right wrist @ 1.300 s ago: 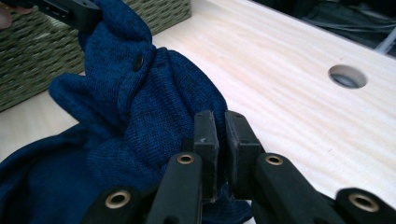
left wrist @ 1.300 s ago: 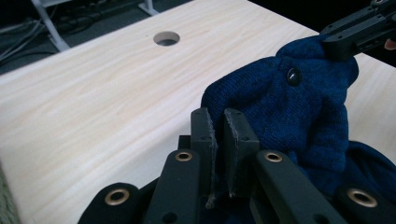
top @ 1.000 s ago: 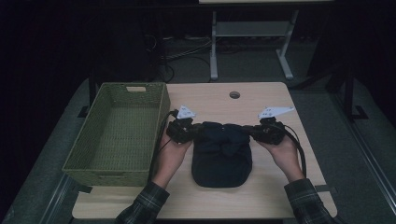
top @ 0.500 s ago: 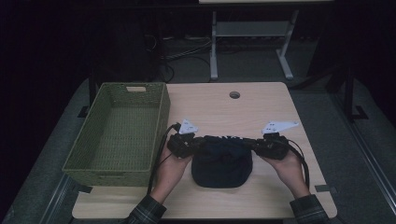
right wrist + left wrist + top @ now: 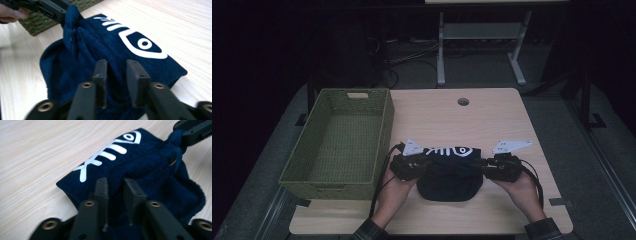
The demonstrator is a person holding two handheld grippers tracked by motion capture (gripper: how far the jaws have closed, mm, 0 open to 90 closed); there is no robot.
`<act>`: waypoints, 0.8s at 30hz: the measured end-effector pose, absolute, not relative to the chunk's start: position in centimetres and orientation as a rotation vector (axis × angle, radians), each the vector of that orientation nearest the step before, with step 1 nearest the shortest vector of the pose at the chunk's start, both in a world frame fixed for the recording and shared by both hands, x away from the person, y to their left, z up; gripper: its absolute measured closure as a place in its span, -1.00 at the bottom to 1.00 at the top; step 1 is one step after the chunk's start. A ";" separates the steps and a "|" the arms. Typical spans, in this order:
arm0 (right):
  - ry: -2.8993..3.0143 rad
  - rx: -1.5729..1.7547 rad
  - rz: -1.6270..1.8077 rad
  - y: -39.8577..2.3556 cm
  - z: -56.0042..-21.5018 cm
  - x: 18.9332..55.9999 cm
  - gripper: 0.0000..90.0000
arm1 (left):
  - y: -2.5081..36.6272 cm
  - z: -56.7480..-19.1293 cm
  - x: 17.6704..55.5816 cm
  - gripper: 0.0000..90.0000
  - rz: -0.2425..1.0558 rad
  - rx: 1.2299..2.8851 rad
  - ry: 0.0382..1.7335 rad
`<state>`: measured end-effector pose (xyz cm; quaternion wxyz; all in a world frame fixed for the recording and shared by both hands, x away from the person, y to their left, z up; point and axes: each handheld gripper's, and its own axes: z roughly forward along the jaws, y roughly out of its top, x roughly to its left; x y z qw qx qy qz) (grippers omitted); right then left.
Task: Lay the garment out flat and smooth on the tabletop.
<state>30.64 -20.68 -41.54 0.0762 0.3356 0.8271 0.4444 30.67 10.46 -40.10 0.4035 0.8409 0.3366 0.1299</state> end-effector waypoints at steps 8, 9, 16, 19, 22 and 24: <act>2.445 0.969 1.416 -21.3 -39.2 30.0 0.40 | 11.2 -37.4 29.9 0.33 0.357 2.059 0.799; 2.439 0.963 1.425 -21.4 -39.0 29.9 0.40 | 11.2 -37.2 29.9 0.33 0.359 2.049 0.795; 2.424 0.971 1.409 -21.9 -38.4 30.5 0.72 | 10.7 -37.0 31.0 0.87 0.318 2.053 0.756; 2.415 0.981 1.376 -21.8 -38.9 31.4 0.93 | 10.0 -37.5 32.2 0.99 0.302 2.065 0.751; 2.420 0.997 1.344 -21.7 -39.7 32.4 0.99 | 9.2 -38.2 33.3 0.99 0.268 2.073 0.758; 2.435 1.012 1.343 -21.7 -40.3 32.7 0.99 | 8.8 -38.6 33.7 1.00 0.235 2.080 0.755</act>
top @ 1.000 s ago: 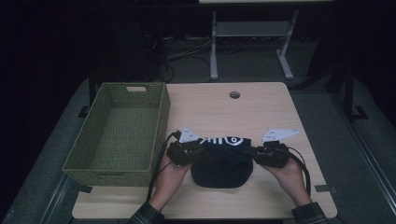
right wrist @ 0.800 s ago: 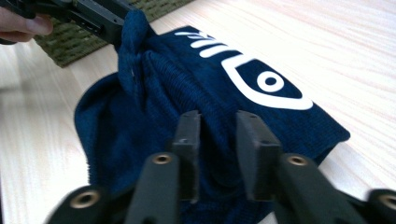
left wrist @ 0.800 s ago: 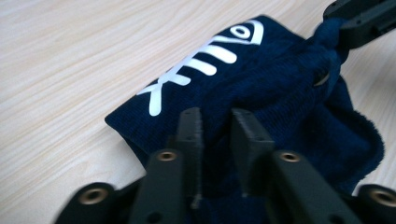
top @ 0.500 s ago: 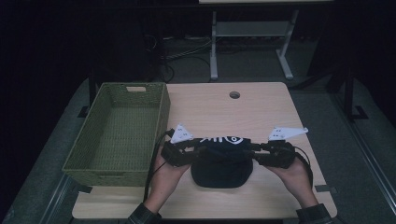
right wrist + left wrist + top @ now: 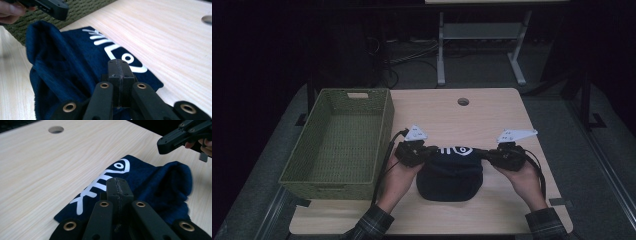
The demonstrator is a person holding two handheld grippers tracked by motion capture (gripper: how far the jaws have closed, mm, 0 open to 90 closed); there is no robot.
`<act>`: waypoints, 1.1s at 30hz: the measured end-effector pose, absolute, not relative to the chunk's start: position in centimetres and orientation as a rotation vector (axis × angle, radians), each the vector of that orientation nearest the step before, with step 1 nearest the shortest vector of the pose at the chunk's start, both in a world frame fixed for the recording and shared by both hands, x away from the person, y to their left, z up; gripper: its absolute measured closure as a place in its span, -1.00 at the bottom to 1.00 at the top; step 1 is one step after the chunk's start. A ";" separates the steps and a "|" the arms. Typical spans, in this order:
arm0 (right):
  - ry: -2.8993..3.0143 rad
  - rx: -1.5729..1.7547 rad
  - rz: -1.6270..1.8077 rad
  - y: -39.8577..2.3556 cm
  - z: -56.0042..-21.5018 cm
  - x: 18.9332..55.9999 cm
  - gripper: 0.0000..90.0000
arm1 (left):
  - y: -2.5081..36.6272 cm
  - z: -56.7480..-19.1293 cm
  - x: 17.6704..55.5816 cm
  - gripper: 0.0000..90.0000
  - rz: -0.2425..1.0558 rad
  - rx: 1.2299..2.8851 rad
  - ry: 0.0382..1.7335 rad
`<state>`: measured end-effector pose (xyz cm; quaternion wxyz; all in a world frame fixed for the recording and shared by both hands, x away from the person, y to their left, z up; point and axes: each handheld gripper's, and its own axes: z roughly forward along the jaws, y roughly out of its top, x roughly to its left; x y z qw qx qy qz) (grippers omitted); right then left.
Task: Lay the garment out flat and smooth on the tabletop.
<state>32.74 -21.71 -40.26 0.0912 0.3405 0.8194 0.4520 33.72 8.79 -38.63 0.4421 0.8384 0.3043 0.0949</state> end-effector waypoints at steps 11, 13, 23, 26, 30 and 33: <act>2.499 0.948 1.339 -21.3 -41.4 29.9 0.99 | 8.5 -40.1 30.6 1.00 0.157 2.132 0.703; 2.516 0.943 1.336 -21.1 -41.5 29.4 0.99 | 8.6 -40.3 30.0 1.00 0.161 2.148 0.695; 2.575 0.950 1.308 -20.2 -43.4 28.0 0.99 | 8.7 -42.4 28.7 0.99 0.184 2.216 0.708; 2.608 0.956 1.267 -19.7 -44.3 27.9 1.00 | 9.0 -43.3 28.8 0.99 0.176 2.228 0.729; 2.620 0.974 1.268 -19.3 -45.1 27.6 1.00 | 9.1 -44.2 28.9 1.00 0.170 2.253 0.746; 2.626 0.977 1.263 -19.1 -45.4 27.4 1.00 | 9.1 -44.8 29.1 1.00 0.183 2.277 0.753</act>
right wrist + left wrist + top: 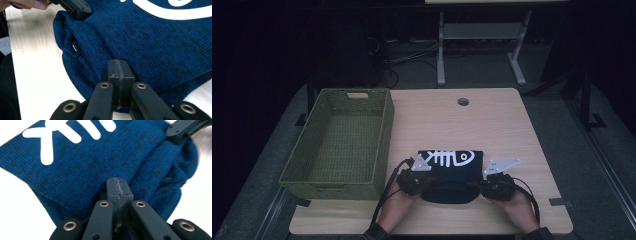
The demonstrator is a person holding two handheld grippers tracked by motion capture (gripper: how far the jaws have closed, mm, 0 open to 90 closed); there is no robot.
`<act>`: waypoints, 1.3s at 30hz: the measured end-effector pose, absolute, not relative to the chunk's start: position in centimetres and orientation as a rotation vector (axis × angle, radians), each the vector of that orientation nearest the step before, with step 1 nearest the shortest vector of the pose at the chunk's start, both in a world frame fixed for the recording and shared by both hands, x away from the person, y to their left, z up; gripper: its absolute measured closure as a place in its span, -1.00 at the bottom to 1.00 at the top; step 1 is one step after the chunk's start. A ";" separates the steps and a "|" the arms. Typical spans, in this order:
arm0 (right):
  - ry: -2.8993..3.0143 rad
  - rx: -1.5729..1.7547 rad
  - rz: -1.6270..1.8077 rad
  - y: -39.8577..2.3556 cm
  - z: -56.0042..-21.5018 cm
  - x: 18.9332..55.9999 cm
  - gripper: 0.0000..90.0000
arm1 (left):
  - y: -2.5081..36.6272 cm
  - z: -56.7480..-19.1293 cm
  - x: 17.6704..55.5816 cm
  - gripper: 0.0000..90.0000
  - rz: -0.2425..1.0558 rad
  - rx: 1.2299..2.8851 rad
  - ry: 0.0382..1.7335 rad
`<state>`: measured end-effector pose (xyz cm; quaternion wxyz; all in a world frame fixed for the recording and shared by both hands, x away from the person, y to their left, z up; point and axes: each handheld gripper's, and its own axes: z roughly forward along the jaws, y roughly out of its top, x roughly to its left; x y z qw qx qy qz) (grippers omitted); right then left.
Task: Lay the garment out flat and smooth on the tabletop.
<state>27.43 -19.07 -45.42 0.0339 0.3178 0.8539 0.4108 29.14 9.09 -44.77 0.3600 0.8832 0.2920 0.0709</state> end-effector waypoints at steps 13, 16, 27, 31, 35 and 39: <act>2.646 0.938 1.207 -17.5 -46.7 26.8 1.00 | 9.6 -45.3 30.0 1.00 0.230 2.305 0.781; 2.644 0.935 1.220 -17.6 -46.5 26.9 1.00 | 9.8 -44.9 30.1 1.00 0.195 2.278 0.787; 2.549 0.917 1.315 -18.6 -43.9 27.0 0.64 | 10.8 -42.5 30.4 0.94 0.165 2.162 0.795; 2.507 0.947 1.304 -19.1 -43.4 27.3 0.35 | 10.9 -42.0 30.8 0.70 0.175 2.143 0.816; 2.451 0.995 1.278 -20.1 -43.1 27.4 0.03 | 10.9 -41.8 31.2 0.36 0.187 2.133 0.832; 2.393 1.055 1.245 -21.2 -43.0 27.2 -0.32 | 11.0 -41.8 31.7 0.05 0.182 2.134 0.853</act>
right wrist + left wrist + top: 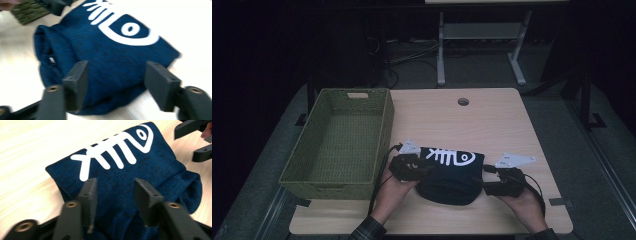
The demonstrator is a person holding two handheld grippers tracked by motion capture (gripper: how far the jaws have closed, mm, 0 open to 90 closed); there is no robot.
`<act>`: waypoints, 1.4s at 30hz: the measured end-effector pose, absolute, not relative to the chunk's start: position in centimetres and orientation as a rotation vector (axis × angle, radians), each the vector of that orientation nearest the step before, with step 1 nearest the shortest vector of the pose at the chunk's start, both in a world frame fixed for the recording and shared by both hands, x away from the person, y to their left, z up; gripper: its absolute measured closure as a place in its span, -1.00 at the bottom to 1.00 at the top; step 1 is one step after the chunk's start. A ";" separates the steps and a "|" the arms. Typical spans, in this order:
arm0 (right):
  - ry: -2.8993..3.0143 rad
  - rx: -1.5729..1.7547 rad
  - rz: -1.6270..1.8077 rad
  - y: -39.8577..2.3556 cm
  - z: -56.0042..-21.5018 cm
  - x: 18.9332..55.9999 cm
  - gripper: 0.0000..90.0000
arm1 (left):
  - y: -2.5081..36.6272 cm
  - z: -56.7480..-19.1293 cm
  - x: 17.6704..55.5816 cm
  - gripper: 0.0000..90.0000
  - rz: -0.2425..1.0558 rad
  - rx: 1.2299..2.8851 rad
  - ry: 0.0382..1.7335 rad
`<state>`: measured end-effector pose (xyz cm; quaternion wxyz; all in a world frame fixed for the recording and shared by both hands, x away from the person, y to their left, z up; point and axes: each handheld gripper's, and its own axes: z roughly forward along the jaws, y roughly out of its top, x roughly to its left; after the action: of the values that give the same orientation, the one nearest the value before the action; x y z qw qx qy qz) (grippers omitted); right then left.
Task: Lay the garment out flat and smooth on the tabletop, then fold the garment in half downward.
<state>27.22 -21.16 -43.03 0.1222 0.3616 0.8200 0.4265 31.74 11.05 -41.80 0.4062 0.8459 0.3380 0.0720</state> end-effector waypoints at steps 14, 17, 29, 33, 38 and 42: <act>2.237 1.314 1.058 -26.7 -46.6 26.4 -0.85 | 11.7 -42.1 32.7 -0.53 0.202 2.103 0.891; 2.228 1.327 0.996 -27.4 -47.6 26.3 -0.95 | 11.7 -42.1 32.8 -0.55 0.196 2.094 0.892; 2.227 1.355 0.936 -27.7 -48.3 26.8 -0.96 | 11.5 -43.5 33.3 -0.63 0.192 2.105 0.927; 2.227 1.356 0.938 -27.7 -48.3 26.8 -0.96 | 11.4 -43.8 33.5 -0.64 0.188 2.112 0.931; 2.227 1.356 0.938 -27.7 -48.3 26.8 -0.96 | 11.5 -44.5 33.7 -0.64 0.184 2.111 0.955; 2.227 1.356 0.938 -27.7 -48.3 26.8 -0.96 | 11.7 -44.8 34.0 -0.65 0.184 2.108 0.973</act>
<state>26.79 -27.73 -48.30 0.1842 0.4810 0.7900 0.3326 33.97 11.72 -44.85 0.3951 0.8315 0.3837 0.0725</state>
